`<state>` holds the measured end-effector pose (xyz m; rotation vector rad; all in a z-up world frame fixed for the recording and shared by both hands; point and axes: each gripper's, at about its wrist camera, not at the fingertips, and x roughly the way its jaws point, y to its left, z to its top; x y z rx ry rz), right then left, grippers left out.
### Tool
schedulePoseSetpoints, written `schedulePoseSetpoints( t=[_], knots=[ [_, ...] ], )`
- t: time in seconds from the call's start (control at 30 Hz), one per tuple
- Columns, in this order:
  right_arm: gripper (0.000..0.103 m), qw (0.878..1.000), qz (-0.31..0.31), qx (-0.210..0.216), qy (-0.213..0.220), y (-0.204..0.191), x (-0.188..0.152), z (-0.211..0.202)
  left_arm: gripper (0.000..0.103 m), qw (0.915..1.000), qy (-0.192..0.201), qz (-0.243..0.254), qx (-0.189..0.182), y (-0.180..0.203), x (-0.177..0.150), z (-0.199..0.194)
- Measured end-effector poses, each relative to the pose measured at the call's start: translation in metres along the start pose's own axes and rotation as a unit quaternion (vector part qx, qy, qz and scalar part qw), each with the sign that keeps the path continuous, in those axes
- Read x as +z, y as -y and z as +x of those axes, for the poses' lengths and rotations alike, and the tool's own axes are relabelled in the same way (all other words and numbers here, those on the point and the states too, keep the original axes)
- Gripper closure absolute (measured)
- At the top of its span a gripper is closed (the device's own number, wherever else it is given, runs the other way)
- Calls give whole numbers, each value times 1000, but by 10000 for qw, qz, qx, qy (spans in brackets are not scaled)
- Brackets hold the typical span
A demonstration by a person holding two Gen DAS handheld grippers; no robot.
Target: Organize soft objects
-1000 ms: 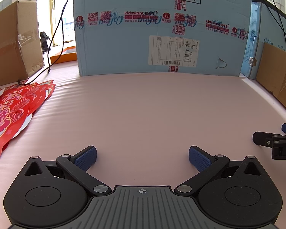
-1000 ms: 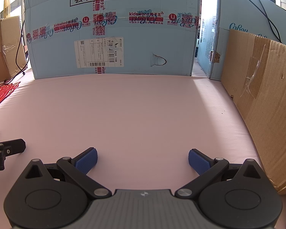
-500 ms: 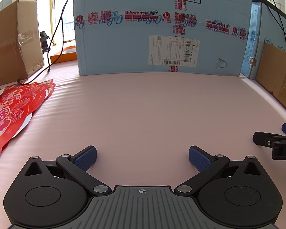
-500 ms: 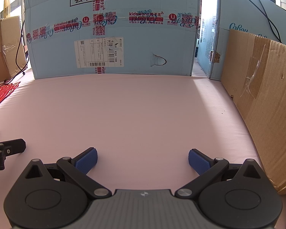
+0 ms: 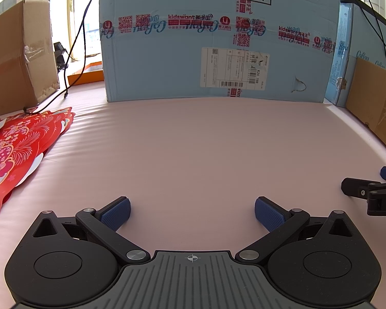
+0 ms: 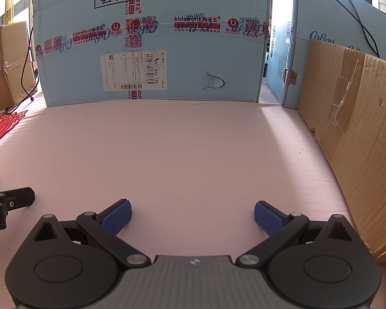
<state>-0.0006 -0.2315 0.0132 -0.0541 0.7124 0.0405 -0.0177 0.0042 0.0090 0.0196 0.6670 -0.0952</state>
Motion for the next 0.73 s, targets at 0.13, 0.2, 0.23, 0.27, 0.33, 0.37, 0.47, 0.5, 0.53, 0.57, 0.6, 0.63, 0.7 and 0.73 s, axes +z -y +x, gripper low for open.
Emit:
schedulePoseSetpoints(
  t=[0.13, 0.2, 0.23, 0.27, 0.33, 0.37, 0.47, 0.5, 0.53, 0.57, 0.6, 0.63, 0.7, 0.73],
  knots=[
    [0, 10000, 0, 0, 0, 0, 0, 0, 0, 10000, -1, -8, -2, 0, 0, 0],
    [0, 10000, 1, 0, 0, 0, 0, 0, 0, 10000, -2, -10, -2, 0, 0, 0],
    [0, 10000, 1, 0, 0, 0, 0, 0, 0, 10000, -3, -13, -3, -1, 0, 0],
    [0, 10000, 0, -1, 0, 0, 0, 0, 0, 10000, -3, -16, -4, -1, 0, 0],
    [0, 10000, 1, -1, 1, 0, 0, 0, 0, 10000, -1, -18, -6, 0, 0, 0],
    [0, 10000, 0, -1, 1, 0, 0, 0, 0, 10000, 0, -25, -10, -1, 0, 0],
    [0, 10000, 1, -1, 1, 0, 0, 0, 0, 10000, 1, -26, -11, -1, 0, 0],
    [0, 10000, 1, -1, 1, 0, 0, 0, 0, 10000, 1, -24, -10, 0, 0, 1],
    [0, 10000, 1, -1, 2, 0, 0, 0, 0, 10000, 1, -22, -8, 0, 0, 1],
    [0, 10000, 1, -1, 2, 0, 0, 0, 0, 10000, 1, -20, -6, 0, 0, 1],
    [0, 10000, 1, -1, 2, 0, 0, 1, 0, 10000, 1, -18, -5, 0, 0, 1],
    [0, 10000, 2, -1, 2, 0, 0, 1, 0, 10000, 1, -16, -4, 0, 0, 1],
    [0, 10000, 1, -1, 2, 0, 0, 1, 0, 10000, 3, -20, -8, 0, 0, 0],
    [0, 10000, 1, -1, 2, 0, 0, 1, 0, 10000, 2, -17, -4, 0, 0, 0]
  ],
)
